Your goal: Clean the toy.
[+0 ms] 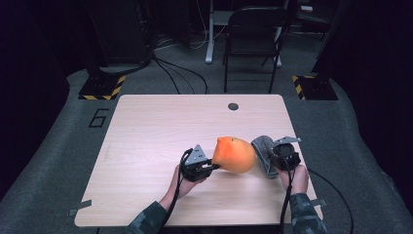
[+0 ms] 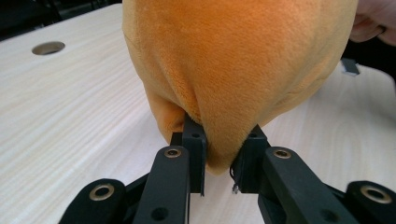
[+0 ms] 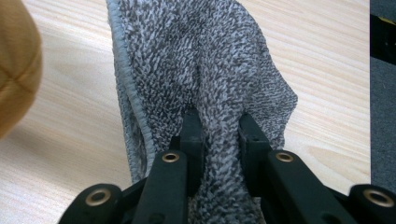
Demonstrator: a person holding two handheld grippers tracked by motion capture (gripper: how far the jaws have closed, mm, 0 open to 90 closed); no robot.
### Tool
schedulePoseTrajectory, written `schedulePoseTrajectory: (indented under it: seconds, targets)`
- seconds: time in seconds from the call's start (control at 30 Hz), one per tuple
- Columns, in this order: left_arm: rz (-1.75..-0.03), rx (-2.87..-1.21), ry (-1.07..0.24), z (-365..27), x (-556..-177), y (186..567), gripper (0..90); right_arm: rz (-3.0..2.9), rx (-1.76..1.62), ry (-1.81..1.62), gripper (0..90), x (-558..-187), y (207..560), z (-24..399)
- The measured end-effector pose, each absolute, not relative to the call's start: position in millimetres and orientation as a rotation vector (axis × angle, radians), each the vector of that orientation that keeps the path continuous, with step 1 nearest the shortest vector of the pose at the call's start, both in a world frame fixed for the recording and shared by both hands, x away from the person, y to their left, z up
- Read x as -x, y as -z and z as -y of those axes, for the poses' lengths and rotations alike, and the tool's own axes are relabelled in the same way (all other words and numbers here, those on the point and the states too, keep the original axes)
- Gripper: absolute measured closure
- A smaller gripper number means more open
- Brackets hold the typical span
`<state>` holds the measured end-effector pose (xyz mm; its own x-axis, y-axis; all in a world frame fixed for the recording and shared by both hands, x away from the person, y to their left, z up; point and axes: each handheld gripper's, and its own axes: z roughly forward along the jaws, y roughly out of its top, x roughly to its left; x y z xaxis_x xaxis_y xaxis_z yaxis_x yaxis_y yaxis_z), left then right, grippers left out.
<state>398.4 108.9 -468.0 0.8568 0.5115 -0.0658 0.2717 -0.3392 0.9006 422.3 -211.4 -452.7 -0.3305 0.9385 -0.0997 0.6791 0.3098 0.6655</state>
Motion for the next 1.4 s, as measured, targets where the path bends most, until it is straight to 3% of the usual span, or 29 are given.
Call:
schedulePoseTrajectory:
  seconds: [0.37,0.73,0.93,1.17,1.4]
  targets:
    - [-0.747,-1.892,-0.100,-116,-400,462,77.5,-2.109,-1.435,-0.702,76.4,-424,455,211]
    - [-0.904,-1.874,0.050,-118,-410,481,77.3,-2.120,-1.442,-0.703,76.6,-426,456,211]
    - [-0.953,-1.884,0.074,-116,-416,496,77.0,-2.101,-1.409,-0.768,76.6,-420,435,206]
    - [-0.945,-1.913,0.028,-112,-413,500,76.1,-2.183,-1.177,-0.900,76.5,-395,393,150]
    - [-0.888,-1.958,-0.052,-108,-409,501,75.8,-2.285,-1.008,-0.919,76.5,-385,393,95]
